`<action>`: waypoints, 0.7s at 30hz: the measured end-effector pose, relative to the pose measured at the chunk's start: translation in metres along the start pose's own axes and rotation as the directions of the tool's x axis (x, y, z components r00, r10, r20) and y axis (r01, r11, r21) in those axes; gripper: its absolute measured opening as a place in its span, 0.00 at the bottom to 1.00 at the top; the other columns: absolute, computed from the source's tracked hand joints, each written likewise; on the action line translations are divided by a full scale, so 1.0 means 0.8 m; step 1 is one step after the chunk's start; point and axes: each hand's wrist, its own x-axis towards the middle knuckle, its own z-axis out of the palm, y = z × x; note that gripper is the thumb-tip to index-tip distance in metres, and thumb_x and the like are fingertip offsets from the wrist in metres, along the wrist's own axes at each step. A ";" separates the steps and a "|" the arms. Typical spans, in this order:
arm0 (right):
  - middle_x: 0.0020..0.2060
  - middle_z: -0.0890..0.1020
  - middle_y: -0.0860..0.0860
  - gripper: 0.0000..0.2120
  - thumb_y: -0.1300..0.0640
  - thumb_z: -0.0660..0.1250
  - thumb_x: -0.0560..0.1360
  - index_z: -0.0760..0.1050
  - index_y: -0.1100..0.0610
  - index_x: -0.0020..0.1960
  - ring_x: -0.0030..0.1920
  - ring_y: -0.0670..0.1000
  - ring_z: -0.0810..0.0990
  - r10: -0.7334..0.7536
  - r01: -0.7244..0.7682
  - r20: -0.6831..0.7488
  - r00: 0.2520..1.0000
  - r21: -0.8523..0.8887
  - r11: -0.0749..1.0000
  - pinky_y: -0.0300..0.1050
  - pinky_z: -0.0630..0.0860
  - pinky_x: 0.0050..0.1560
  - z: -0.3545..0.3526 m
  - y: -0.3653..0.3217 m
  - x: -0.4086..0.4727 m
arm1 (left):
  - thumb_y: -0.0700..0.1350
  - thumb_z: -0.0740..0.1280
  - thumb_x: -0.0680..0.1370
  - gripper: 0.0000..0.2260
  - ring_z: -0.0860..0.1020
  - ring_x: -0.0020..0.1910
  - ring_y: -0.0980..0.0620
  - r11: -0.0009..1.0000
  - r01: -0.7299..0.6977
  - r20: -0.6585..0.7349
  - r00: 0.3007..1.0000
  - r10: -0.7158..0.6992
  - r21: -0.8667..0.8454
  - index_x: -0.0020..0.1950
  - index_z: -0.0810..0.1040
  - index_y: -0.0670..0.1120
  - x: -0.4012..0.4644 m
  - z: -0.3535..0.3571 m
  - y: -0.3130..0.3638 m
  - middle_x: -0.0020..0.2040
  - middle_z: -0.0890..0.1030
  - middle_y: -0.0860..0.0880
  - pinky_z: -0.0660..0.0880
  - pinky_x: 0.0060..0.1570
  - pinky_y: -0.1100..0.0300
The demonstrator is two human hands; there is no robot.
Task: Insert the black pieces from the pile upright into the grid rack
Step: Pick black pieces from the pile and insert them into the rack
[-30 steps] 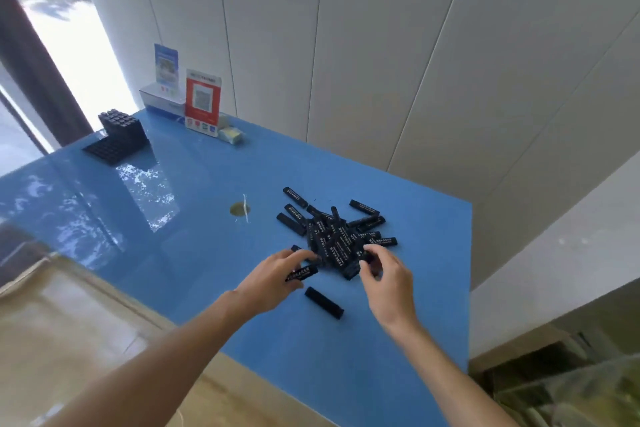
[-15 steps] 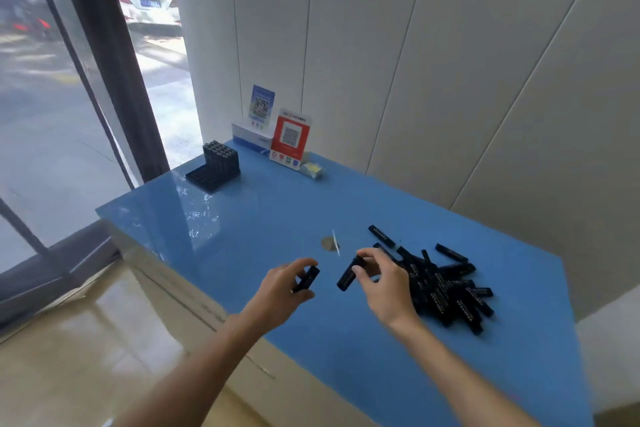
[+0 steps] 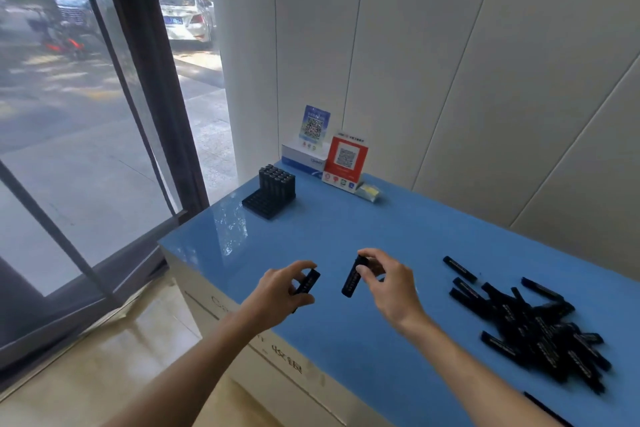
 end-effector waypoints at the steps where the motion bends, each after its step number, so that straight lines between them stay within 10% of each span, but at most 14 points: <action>1: 0.42 0.80 0.45 0.08 0.60 0.68 0.75 0.78 0.53 0.54 0.42 0.36 0.76 -0.006 0.006 -0.010 1.000 -0.009 1.000 0.26 0.72 0.44 0.006 -0.001 0.012 | 0.48 0.71 0.74 0.24 0.78 0.30 0.59 1.000 0.002 -0.004 1.000 -0.002 0.008 0.67 0.67 0.57 0.009 -0.009 -0.008 0.54 0.76 0.54 0.77 0.38 0.65; 21: 0.41 0.80 0.44 0.09 0.61 0.69 0.74 0.78 0.52 0.53 0.43 0.39 0.78 0.018 -0.025 0.075 0.997 0.099 0.995 0.27 0.72 0.43 0.129 -0.008 0.251 | 0.45 0.70 0.75 0.25 0.78 0.29 0.62 0.997 0.061 0.006 0.998 -0.061 0.038 0.69 0.65 0.54 0.193 -0.159 -0.122 0.59 0.75 0.48 0.76 0.35 0.67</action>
